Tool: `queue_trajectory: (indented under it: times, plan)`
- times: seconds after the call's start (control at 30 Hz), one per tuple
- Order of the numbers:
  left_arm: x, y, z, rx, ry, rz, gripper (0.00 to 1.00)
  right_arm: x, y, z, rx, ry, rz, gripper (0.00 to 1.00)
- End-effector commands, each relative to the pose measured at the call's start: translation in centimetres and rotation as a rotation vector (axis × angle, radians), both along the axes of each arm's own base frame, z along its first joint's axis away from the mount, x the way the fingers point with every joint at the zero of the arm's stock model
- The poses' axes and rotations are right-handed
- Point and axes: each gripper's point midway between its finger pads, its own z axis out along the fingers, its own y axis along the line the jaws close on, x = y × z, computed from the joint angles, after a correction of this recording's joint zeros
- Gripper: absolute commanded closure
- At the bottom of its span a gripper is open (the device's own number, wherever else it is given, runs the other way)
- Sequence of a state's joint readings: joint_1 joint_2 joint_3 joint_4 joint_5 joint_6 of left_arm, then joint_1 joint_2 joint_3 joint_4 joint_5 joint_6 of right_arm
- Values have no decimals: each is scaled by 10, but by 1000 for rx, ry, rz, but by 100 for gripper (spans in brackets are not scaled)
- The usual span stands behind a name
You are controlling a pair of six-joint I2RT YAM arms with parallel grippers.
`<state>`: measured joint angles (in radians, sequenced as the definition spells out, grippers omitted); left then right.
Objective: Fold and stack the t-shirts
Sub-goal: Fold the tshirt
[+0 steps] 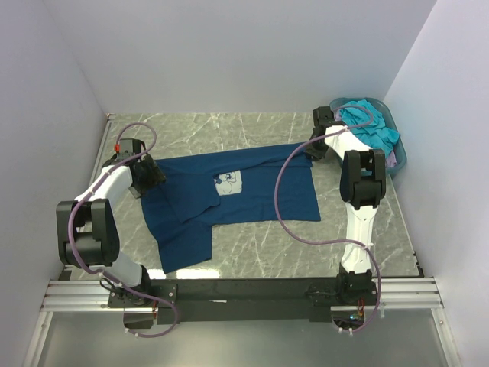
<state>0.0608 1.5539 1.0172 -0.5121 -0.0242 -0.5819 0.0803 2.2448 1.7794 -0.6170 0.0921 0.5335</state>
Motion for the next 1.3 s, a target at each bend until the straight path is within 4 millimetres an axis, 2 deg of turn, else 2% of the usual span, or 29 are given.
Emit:
queue_trajectory:
  times: [0.0,0.2,0.3,0.57,0.87,1.27]
  plan:
    - [7,-1,5,11,-34,-22,27,-1,-6,15,-26,-19,-15,67]
    - [6,0,5,16,-32,-21,27,-3,0,11,9,-13,2,67]
    - [6,0,5,16,-32,-21,28,-4,1,12,10,-12,7,71]
    - [6,1,6,20,-33,-19,28,-7,-6,29,-22,-31,6,92]
    - [5,1,7,19,-36,-20,28,-8,-10,51,-50,-57,22,90]
    - [6,1,7,19,-36,-20,28,-13,0,49,7,-38,56,87]
